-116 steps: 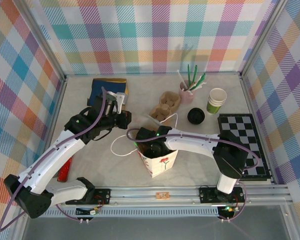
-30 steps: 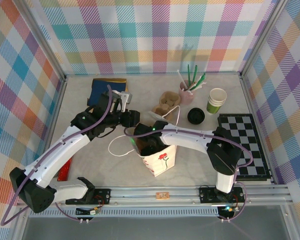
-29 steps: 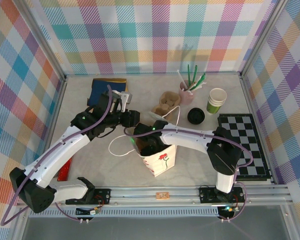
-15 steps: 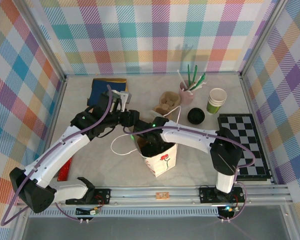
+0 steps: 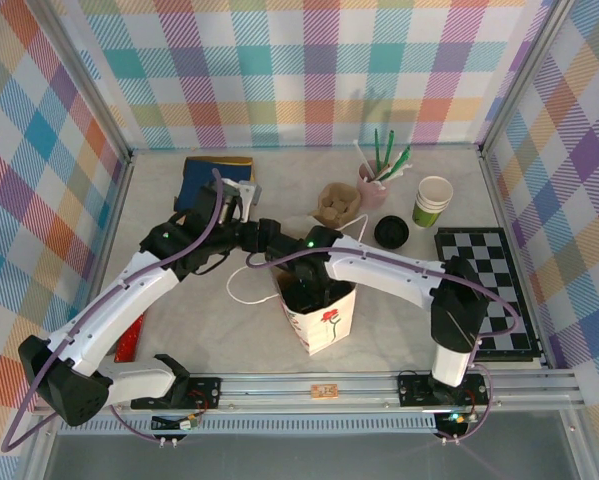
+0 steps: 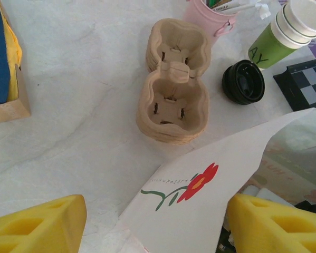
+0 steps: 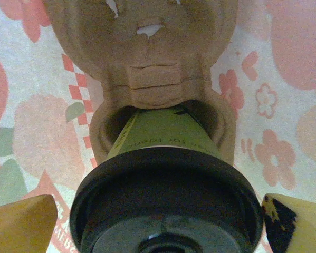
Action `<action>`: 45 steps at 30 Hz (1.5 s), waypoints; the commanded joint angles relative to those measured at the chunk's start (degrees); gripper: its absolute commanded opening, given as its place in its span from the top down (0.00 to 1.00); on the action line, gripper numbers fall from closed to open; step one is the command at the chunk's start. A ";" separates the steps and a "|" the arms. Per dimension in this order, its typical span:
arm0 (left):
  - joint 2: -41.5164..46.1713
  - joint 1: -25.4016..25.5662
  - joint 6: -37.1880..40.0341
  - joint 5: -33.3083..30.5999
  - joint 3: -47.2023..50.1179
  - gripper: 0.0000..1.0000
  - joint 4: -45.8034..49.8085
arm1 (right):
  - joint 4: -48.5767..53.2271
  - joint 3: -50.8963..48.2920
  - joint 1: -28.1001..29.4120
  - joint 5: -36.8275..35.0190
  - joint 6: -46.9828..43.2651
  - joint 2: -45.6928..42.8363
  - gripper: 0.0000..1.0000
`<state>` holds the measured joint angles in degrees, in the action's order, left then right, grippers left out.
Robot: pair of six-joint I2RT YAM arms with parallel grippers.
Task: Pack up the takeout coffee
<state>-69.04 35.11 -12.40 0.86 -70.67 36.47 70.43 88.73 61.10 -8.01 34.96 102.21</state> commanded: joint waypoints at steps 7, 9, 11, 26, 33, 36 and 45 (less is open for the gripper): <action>2.28 0.31 -0.38 3.26 -3.22 0.25 2.08 | 4.93 7.82 0.34 -1.60 -2.25 -2.17 0.01; 2.79 0.30 -0.69 4.34 -3.48 0.24 1.72 | 6.46 9.56 0.33 -2.38 -2.55 -2.09 0.01; 3.35 0.31 -0.87 4.56 -3.80 0.23 1.59 | 7.70 11.35 0.36 -2.93 -2.98 -2.08 0.01; 6.94 0.31 -0.97 4.06 -5.88 0.18 5.59 | 19.45 31.85 1.74 -7.52 -8.46 -0.70 0.01; 8.74 0.38 -2.00 6.72 -4.35 0.11 8.10 | 21.08 42.28 1.65 -7.20 -13.26 -0.22 0.01; 9.12 0.81 -2.33 6.68 -3.47 0.10 9.66 | 21.54 47.12 1.09 -7.72 -15.27 0.48 0.01; 12.45 3.31 -4.85 8.36 1.69 0.10 11.70 | 20.82 52.20 -5.63 -7.33 -20.48 2.15 0.01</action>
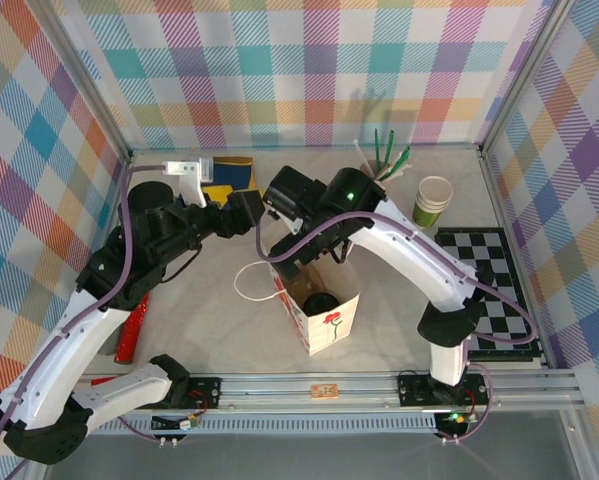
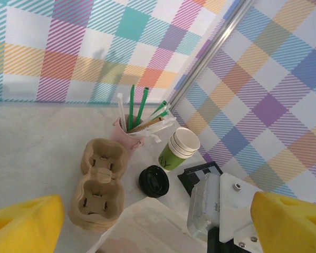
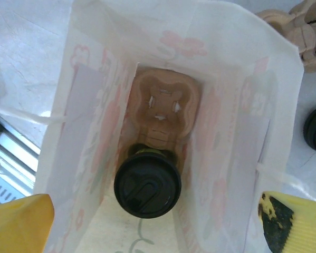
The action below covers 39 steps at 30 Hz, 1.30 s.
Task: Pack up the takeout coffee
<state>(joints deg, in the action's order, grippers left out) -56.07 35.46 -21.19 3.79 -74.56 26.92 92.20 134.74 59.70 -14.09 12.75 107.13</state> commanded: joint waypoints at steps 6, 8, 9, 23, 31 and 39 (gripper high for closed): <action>0.05 4.88 2.56 5.00 8.61 0.10 21.46 | -2.05 9.74 -7.30 0.11 -0.96 -1.55 0.01; 0.08 5.05 2.31 5.24 9.40 0.10 21.42 | -2.58 9.42 -8.93 0.82 -1.58 -1.74 0.01; 0.17 5.05 2.17 5.35 9.69 0.10 21.34 | -2.73 9.19 -9.84 1.50 -1.87 -1.82 0.01; 2.38 5.05 -0.61 3.84 8.35 0.09 17.55 | -5.61 3.44 -12.63 4.48 -4.59 -4.67 0.01; 0.67 5.05 -1.37 6.09 8.90 0.13 16.88 | -6.37 -1.59 -15.00 7.72 -7.34 -3.57 0.03; -0.06 5.05 -2.98 8.69 9.54 0.40 14.05 | -10.93 -9.28 -15.84 12.09 -7.49 -3.68 0.31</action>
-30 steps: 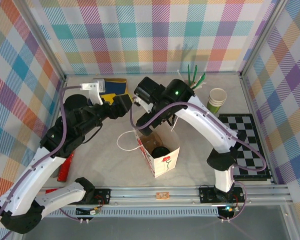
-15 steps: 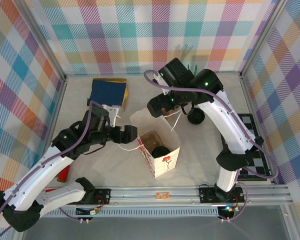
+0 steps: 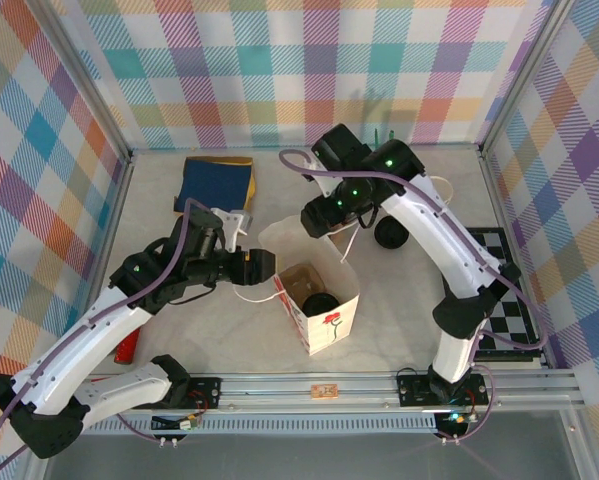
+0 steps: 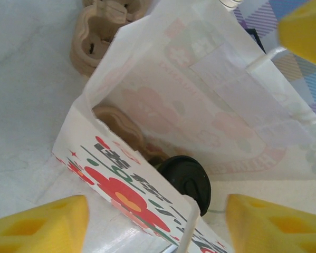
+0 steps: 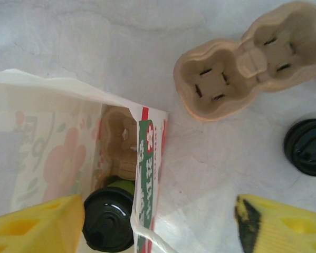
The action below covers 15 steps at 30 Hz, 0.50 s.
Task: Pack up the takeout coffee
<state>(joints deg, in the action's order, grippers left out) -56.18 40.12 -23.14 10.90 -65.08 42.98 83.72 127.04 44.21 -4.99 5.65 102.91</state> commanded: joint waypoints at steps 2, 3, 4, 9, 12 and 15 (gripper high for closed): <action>-0.52 0.40 -1.12 1.02 -0.20 0.51 -2.11 | -3.41 -2.91 -0.36 3.32 -0.29 0.70 0.38; -0.88 0.37 -1.10 0.72 -0.22 0.57 -2.13 | -3.85 -3.72 -0.35 3.41 -0.25 0.81 0.42; -1.26 0.38 -1.12 0.42 -0.31 0.60 -2.19 | -4.15 -4.11 -0.41 3.35 -0.24 0.95 0.46; -2.35 0.40 -1.43 -1.59 -0.25 0.78 -2.81 | -5.39 -5.48 -0.44 3.25 0.24 1.24 0.64; -2.27 0.31 -1.33 -4.01 -0.37 0.83 -3.17 | -5.91 -5.67 -0.46 3.18 0.49 1.32 0.76; -2.61 -0.10 -0.43 -5.81 -0.91 0.85 -3.77 | -6.36 -5.67 -0.45 3.16 0.67 1.66 0.89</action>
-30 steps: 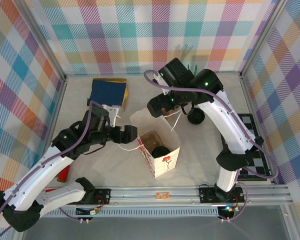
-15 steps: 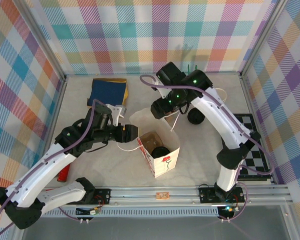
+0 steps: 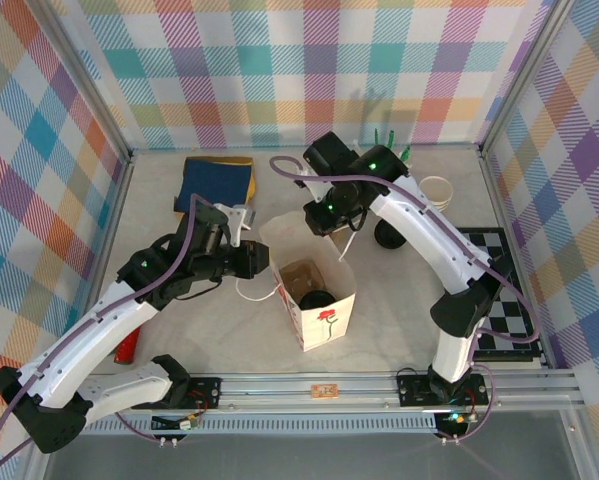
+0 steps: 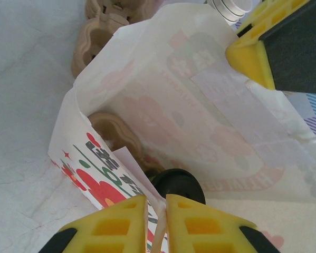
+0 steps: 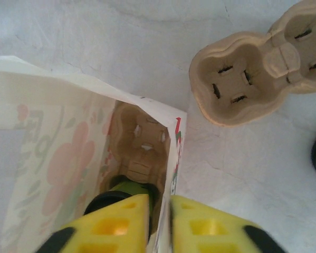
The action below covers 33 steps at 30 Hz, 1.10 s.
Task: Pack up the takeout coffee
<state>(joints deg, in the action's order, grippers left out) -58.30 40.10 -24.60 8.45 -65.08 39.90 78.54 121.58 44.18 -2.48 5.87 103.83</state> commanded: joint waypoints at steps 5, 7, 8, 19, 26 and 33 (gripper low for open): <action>-2.31 -2.02 2.23 -3.91 -2.73 0.87 -0.61 | -1.73 0.21 -0.50 0.26 0.81 1.59 0.90; -3.09 -3.27 2.78 -3.38 -3.41 0.87 -0.62 | -1.73 0.85 -0.59 0.19 0.77 2.05 0.91; -3.62 -3.96 3.21 -3.14 -3.73 0.87 -0.61 | -1.73 1.22 -0.68 0.12 0.72 2.28 0.91; -9.46 -10.04 5.30 0.33 -7.14 0.84 -0.01 | -0.78 5.85 -2.10 0.09 0.05 6.50 0.84; -9.38 -10.04 5.18 -1.32 -7.26 0.52 1.29 | 0.72 9.13 -2.17 0.34 -0.36 8.00 0.58; -8.33 -10.13 5.77 -3.00 -8.43 0.27 3.65 | 3.38 14.12 -2.17 0.99 -0.64 9.37 0.38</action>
<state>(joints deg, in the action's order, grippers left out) -67.53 30.55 -19.53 6.87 -71.42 41.04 79.42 132.46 42.33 -2.44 5.50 112.90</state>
